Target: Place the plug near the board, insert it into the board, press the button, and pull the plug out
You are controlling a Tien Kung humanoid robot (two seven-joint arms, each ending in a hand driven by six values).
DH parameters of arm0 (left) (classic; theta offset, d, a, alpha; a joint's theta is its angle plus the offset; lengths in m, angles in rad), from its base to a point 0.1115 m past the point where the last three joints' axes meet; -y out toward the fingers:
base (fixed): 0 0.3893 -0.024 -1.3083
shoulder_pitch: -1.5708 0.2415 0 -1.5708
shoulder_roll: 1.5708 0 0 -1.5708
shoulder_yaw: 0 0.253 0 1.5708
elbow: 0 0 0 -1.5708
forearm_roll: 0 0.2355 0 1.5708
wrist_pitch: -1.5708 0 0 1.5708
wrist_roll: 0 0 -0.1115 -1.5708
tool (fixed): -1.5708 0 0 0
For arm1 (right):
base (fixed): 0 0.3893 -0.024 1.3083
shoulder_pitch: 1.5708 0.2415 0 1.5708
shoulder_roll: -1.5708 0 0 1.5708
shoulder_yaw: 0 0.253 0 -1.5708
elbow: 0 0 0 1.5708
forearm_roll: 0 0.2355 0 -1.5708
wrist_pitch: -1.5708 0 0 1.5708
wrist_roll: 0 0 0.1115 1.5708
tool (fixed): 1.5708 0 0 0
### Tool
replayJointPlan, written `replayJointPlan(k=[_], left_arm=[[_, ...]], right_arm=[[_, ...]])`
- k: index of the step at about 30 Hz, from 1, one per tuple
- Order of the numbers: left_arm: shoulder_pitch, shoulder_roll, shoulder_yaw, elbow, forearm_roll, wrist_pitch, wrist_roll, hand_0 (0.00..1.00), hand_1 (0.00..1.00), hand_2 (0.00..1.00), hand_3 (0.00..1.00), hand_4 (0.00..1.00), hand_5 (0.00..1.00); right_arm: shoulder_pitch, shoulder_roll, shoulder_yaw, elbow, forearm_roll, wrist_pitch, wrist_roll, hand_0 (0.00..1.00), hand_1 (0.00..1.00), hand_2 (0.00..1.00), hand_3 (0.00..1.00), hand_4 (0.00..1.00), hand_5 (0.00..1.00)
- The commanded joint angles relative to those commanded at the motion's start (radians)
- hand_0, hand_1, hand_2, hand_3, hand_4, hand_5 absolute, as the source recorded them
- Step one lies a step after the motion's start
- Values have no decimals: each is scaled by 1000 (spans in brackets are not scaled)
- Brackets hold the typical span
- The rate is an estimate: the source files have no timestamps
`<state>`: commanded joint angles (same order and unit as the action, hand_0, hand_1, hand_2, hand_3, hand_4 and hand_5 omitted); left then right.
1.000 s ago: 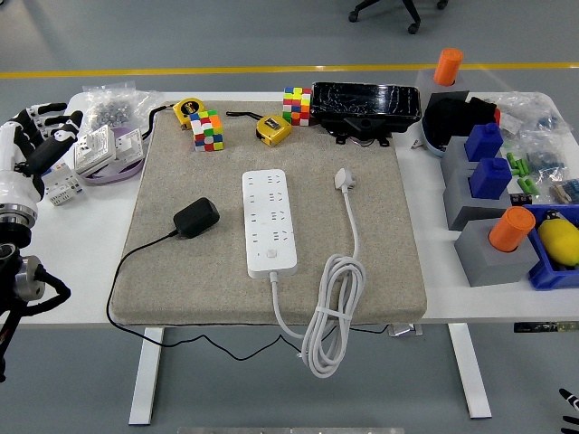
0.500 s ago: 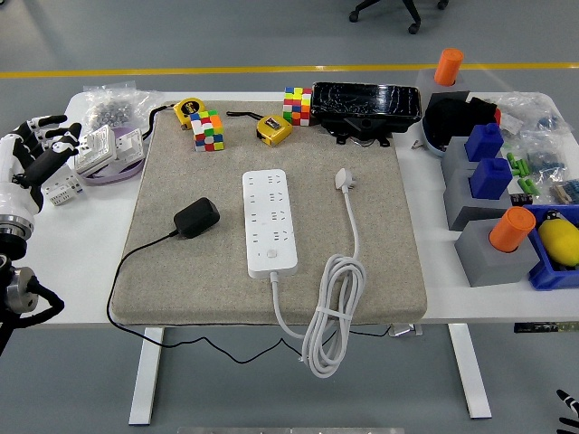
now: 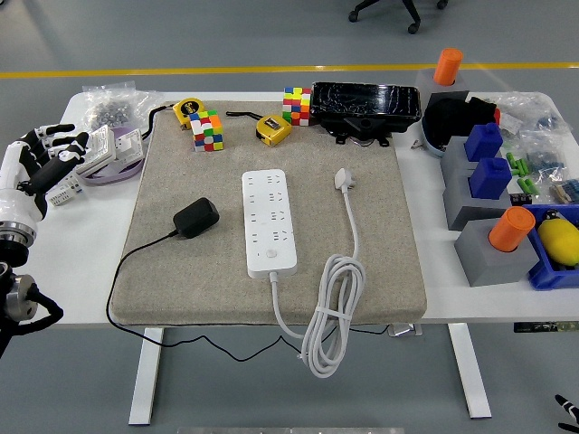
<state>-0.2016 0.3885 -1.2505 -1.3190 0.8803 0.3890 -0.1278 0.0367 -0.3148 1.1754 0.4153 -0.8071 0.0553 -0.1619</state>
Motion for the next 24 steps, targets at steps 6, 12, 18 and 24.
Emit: replayJointPlan(k=[6, 12, 18, 24], left_arm=[[8, -9, -14, -2, 4, 4, 5, 489, 500, 533, 565, 773, 215], [1, 12, -1, 10, 0, 1, 8, 482, 500, 533, 566, 772, 215], [7, 16, -10, 12, 2, 0, 10, 479, 499, 534, 566, 772, 218], [1, 9, -22, 6, 8, 0, 9, 485, 500, 534, 565, 773, 219]], right_arm=[[-3, -5, -17, -1, -1, 1, 0, 752, 722, 724, 732, 998, 672], [0, -1, -18, -6, -13, -13, 0, 750, 722, 722, 736, 998, 673], [-12, -9, -30, 8, -10, -5, 1, 750, 722, 723, 737, 998, 674], [-16, -10, -16, 6, -13, -4, 0, 751, 722, 723, 735, 998, 674]])
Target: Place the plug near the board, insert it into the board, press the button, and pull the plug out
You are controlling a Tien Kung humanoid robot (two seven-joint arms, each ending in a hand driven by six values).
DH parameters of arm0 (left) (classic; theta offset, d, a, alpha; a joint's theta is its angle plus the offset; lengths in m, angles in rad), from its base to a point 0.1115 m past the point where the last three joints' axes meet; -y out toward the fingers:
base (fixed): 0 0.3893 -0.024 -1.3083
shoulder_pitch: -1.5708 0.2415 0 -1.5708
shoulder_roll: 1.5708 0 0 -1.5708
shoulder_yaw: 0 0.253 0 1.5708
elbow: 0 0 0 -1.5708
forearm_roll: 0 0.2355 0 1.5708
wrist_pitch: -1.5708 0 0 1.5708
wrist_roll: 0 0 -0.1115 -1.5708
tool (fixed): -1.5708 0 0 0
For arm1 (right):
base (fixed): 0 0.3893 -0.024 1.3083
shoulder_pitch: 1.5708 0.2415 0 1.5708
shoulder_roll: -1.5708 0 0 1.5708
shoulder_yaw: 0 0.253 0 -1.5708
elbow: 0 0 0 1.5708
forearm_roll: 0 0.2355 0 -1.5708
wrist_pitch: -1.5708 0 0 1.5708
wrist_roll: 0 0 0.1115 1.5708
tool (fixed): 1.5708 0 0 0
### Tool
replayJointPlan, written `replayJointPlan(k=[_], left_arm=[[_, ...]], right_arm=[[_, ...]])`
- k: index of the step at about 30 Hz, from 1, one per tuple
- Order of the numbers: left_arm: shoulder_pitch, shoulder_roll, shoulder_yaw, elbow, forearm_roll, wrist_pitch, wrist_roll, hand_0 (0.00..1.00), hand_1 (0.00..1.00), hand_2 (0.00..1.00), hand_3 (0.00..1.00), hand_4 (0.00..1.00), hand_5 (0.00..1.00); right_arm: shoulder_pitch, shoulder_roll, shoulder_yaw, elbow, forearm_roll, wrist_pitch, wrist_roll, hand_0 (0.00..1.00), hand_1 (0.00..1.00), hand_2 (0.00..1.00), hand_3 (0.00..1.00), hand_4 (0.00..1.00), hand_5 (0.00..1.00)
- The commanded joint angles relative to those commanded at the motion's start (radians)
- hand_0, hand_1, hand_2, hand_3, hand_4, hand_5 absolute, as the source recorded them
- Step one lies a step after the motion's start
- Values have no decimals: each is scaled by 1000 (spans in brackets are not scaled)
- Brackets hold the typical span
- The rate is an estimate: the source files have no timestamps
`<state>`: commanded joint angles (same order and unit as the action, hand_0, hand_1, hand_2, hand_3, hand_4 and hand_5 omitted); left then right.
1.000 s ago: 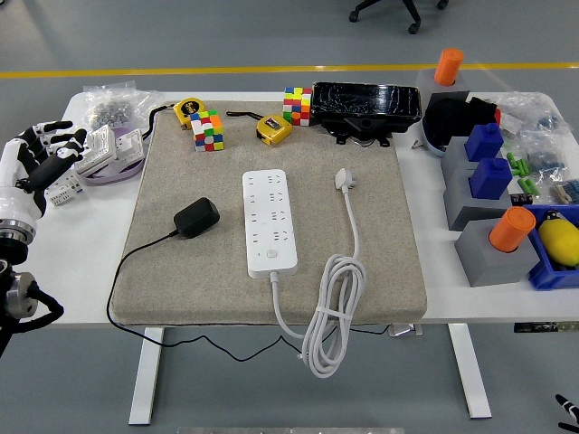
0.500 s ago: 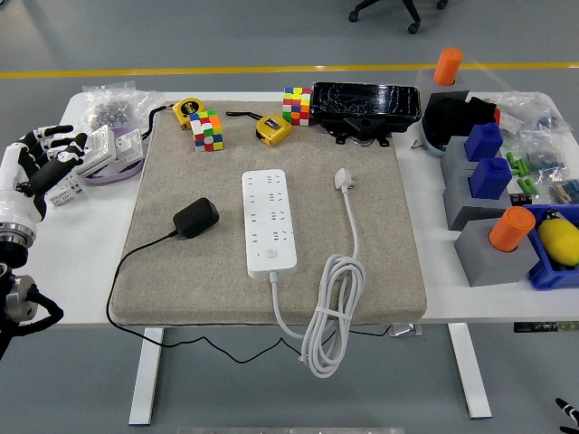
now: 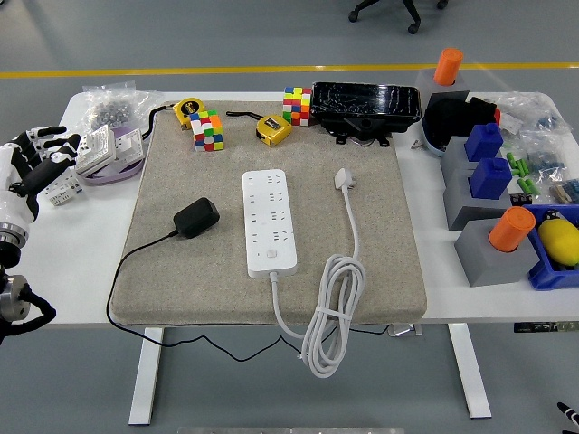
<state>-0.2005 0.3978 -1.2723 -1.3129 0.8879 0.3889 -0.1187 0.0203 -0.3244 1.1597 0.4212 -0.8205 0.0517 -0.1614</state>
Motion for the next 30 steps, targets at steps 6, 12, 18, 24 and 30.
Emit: replayJointPlan(k=[6, 12, 18, 24, 30], left_arm=[[5, -4, -29, -23, 11, -5, 6, 487, 500, 534, 565, 771, 218], [0, -4, -58, -32, 21, -8, 13, 486, 500, 534, 565, 771, 220], [-2, -13, -79, -51, 26, -8, 15, 485, 500, 534, 565, 772, 221], [1, -20, -85, -62, 26, -9, 17, 483, 501, 534, 565, 773, 224], [0, -22, -95, -69, 27, -8, 18, 482, 502, 533, 565, 774, 227]], right_arm=[[-14, -9, 50, -10, -1, -2, -1, 750, 722, 724, 737, 998, 674], [21, -8, 60, -40, 12, 3, -7, 751, 722, 724, 736, 998, 674], [33, -7, 77, -29, 13, 0, -5, 751, 722, 723, 736, 998, 675], [37, 3, 83, -32, 14, 2, -5, 751, 722, 723, 736, 998, 675], [42, 8, 79, -35, 18, 2, -5, 751, 722, 723, 736, 998, 675]])
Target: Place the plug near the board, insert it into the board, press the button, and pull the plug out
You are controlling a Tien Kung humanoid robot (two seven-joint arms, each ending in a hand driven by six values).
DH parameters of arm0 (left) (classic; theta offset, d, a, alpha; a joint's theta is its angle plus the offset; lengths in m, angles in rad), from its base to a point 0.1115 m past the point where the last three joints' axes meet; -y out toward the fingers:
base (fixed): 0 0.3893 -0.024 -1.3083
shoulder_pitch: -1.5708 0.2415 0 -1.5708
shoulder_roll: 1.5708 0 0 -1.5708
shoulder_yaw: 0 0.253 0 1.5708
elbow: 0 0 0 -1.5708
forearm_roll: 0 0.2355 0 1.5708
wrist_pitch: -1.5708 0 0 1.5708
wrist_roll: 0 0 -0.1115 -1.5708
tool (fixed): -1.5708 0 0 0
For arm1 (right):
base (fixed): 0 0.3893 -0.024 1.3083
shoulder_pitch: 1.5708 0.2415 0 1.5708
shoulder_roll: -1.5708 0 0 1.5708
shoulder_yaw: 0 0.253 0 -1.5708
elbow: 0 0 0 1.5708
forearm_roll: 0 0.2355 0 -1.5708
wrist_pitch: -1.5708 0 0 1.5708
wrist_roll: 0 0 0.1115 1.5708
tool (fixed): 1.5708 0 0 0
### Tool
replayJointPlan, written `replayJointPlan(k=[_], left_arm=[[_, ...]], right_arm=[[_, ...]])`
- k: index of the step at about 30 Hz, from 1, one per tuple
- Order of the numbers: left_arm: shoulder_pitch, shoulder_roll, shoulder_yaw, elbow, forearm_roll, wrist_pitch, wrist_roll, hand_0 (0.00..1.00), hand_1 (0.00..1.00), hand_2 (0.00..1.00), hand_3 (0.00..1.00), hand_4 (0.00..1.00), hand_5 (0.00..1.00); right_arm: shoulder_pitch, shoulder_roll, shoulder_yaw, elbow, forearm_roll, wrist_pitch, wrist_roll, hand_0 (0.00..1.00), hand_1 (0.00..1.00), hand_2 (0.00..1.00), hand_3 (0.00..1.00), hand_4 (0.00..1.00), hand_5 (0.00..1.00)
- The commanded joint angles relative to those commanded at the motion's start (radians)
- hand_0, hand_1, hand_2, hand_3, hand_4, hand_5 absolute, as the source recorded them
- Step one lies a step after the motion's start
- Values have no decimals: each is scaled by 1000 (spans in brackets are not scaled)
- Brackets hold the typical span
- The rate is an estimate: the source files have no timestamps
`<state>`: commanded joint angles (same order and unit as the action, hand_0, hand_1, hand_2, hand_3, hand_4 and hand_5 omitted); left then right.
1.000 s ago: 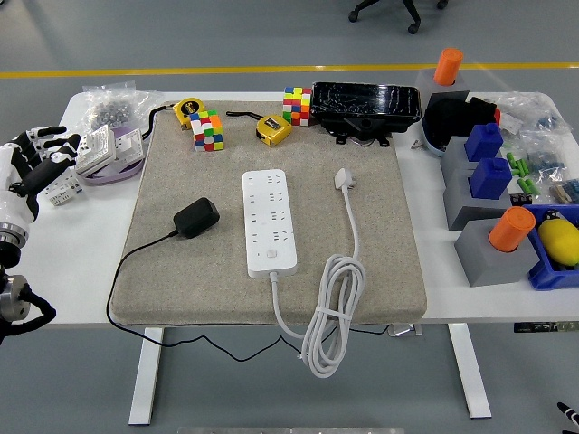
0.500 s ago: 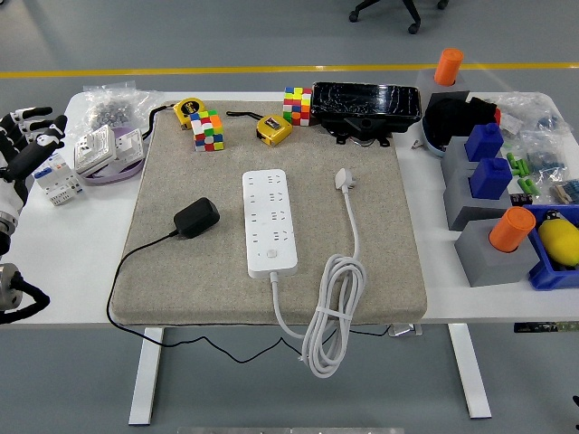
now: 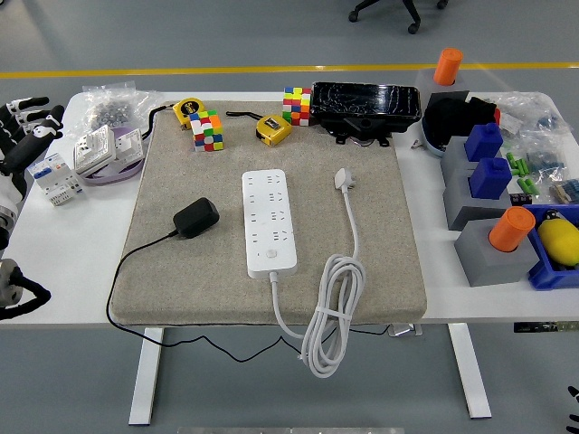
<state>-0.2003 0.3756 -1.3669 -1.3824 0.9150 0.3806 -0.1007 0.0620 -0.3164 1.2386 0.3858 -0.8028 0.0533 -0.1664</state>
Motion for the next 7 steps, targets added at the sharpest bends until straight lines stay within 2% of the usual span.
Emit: replayJointPlan(k=[7], left_arm=[[-9, -4, 7, -1, 0, -2, 3, 482, 502, 533, 565, 774, 229]], right_arm=[[0, -4, -5, 4, 1, 0, 0, 751, 721, 723, 739, 998, 673]])
